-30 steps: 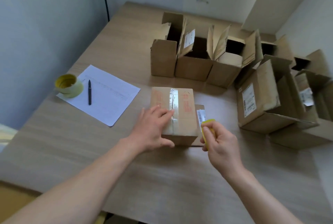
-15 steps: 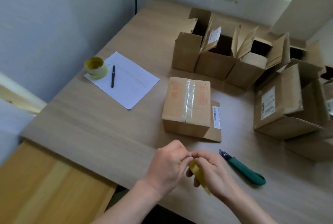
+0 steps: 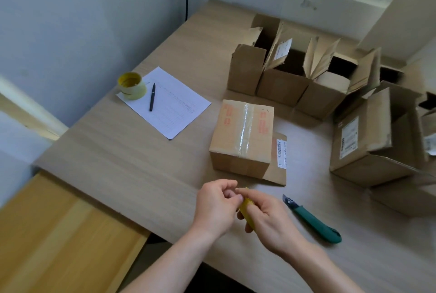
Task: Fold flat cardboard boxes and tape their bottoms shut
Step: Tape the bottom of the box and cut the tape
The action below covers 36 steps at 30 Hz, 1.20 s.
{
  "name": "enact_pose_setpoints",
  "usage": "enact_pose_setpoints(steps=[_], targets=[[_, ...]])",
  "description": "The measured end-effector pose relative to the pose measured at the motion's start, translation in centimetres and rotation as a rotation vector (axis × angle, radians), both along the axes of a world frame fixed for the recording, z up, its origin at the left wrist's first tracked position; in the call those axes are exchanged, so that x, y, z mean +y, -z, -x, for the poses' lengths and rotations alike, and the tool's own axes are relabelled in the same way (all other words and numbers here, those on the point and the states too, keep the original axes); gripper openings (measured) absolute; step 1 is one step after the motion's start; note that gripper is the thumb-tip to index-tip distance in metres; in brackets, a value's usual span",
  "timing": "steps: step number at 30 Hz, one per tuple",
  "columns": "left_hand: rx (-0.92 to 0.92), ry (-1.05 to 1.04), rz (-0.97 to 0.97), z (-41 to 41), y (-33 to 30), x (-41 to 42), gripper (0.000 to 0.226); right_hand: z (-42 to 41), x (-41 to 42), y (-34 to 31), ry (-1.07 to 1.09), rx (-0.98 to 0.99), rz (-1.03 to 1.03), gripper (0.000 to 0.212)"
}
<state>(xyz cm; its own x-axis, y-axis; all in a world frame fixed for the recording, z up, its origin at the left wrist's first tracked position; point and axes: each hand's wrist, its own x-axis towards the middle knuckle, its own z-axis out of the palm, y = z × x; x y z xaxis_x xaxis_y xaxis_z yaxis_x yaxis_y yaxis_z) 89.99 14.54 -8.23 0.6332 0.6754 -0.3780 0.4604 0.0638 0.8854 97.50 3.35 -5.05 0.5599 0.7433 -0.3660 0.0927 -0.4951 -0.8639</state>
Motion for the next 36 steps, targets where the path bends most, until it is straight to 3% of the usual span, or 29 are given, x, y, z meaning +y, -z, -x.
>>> enact_pose_setpoints(steps=[3, 5, 7, 10, 11, 12, 15, 17, 22, 29, 36], targets=[[0.097, 0.138, -0.131, 0.0, -0.3, 0.2, 0.033, -0.9, -0.2, -0.2, -0.051, 0.078, 0.045, 0.057], [0.150, 0.202, -0.257, 0.1, -0.8, 0.4, 0.019, -2.0, -0.6, 0.0, -0.073, 0.142, 0.097, 0.076], [0.061, 0.144, -0.251, 0.3, -1.1, 0.8, 0.012, -3.2, -1.4, -0.4, -0.090, 0.257, 0.055, 0.087], [-0.127, -0.023, -0.111, 0.3, -1.2, 2.3, 0.021, -5.4, -2.5, -1.9, -0.087, 0.475, -0.084, 0.091], [-0.169, -0.095, -0.091, 0.2, -1.1, 2.9, 0.022, -6.0, -2.8, -2.2, -0.101, 0.427, -0.077, 0.088], [-0.201, -0.159, -0.080, 0.1, -0.9, 3.7, 0.023, -6.6, -3.0, -2.3, -0.131, 0.232, 0.008, 0.083], [-0.218, -0.229, -0.103, -0.7, 0.0, 5.2, 0.023, -7.8, -2.3, -1.7, -0.195, -0.869, 0.408, 0.060], [-0.211, -0.270, -0.117, -1.5, 0.7, 6.0, 0.024, -7.8, -1.0, -1.4, -0.144, -1.140, 0.370, 0.053], [-0.202, -0.294, -0.165, -2.8, 2.5, 7.6, 0.027, -8.5, 0.4, -0.8, -0.147, -1.261, 0.337, 0.052], [-0.211, -0.253, -0.194, -3.0, 3.3, 8.9, 0.029, -9.7, -1.2, -0.9, -0.126, -1.057, 0.192, 0.049], [-0.197, -0.280, -0.216, -3.1, 4.0, 9.8, 0.024, -10.2, 0.6, 0.2, -0.161, -1.239, 0.472, 0.053]])
